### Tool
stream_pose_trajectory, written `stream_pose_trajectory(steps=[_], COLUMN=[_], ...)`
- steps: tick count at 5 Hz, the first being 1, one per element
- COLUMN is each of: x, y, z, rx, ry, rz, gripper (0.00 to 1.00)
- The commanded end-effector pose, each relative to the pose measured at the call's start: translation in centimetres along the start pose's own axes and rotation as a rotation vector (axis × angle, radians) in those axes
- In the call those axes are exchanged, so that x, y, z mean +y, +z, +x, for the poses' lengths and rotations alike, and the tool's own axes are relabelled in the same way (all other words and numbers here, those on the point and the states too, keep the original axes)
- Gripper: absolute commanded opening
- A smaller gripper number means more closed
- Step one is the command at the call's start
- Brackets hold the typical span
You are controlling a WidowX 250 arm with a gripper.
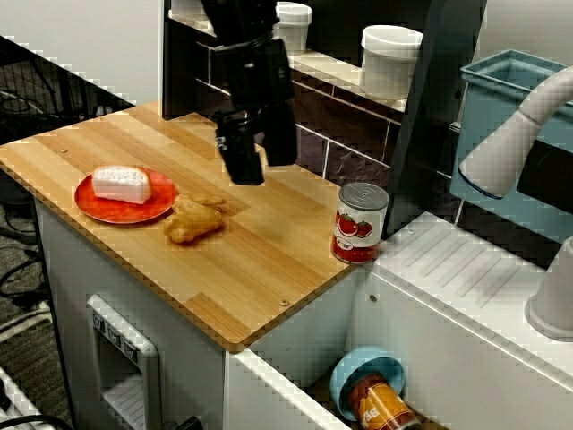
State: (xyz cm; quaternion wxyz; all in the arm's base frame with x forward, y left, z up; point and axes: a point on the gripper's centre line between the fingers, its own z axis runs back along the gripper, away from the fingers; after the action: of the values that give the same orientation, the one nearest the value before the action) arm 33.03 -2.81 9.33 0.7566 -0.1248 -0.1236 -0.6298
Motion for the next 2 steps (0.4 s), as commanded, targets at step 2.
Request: stream_pose_trajectory(steps=[2], x=[5.7], y=[0.5], z=[0.9], rx=[0.000], ry=[0.041], rz=[0.081], gripper=[1.00])
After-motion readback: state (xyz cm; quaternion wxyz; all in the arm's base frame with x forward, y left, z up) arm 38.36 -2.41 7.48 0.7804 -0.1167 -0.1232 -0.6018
